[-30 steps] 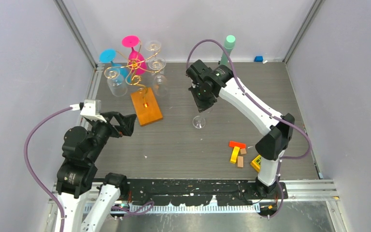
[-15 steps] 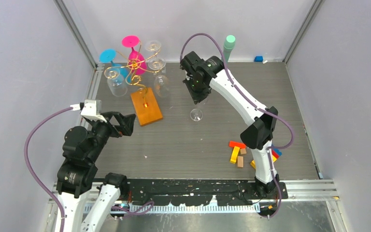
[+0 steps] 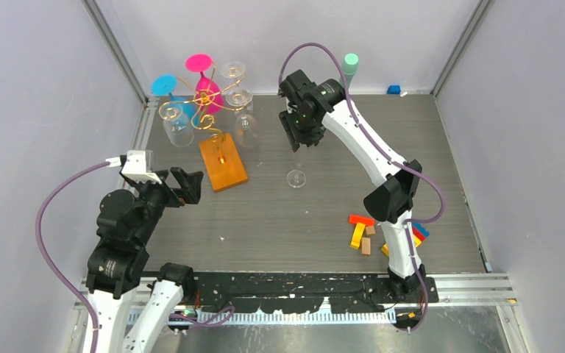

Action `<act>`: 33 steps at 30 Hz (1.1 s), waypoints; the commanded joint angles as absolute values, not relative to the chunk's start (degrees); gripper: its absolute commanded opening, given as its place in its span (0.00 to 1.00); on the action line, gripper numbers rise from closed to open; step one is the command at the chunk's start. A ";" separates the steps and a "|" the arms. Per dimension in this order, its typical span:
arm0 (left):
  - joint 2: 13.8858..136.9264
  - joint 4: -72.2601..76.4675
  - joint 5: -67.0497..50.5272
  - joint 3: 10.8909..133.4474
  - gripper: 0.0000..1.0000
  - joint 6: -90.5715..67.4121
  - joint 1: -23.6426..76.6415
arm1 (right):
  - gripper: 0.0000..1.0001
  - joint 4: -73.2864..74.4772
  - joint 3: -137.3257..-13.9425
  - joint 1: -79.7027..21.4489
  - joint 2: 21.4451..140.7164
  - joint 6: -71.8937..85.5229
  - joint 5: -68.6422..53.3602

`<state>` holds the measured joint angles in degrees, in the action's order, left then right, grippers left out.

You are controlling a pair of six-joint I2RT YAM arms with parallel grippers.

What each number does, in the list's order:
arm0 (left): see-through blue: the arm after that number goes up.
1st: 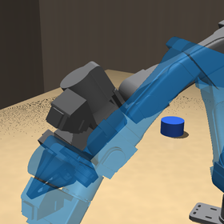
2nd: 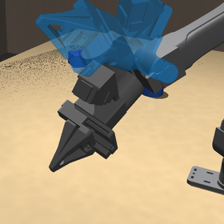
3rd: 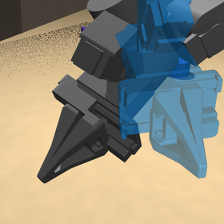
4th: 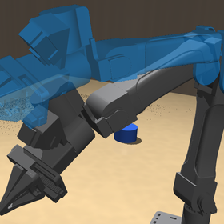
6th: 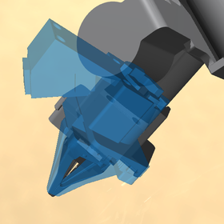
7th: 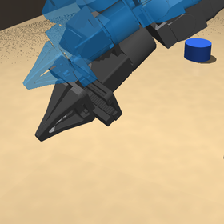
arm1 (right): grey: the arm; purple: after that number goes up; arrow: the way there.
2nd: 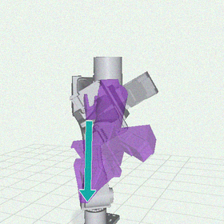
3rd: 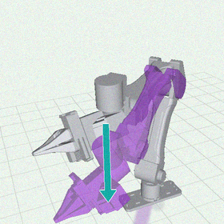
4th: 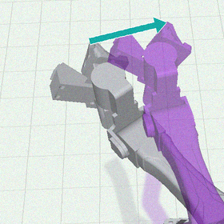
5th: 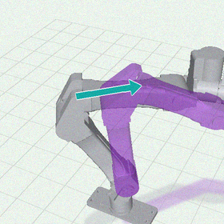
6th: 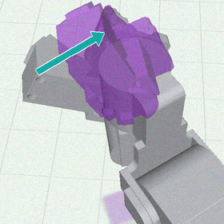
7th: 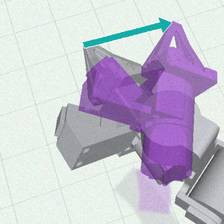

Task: Take the wine glass off the wine glass rack

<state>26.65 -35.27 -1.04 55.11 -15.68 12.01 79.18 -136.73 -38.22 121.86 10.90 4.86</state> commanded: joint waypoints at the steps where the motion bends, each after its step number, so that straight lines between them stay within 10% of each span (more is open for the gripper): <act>1: 27.80 -35.11 3.99 58.41 1.00 -14.68 12.24 | 0.50 75.87 -138.23 -38.23 118.17 10.74 2.96; 14: 39.66 -36.39 18.29 69.41 0.98 -22.53 12.20 | 0.55 57.76 -120.90 -38.23 102.80 17.44 -4.78; 33: 60.57 -39.19 4.85 87.96 0.82 -25.52 -1.99 | 0.53 40.32 -85.71 -38.23 72.76 28.01 -11.14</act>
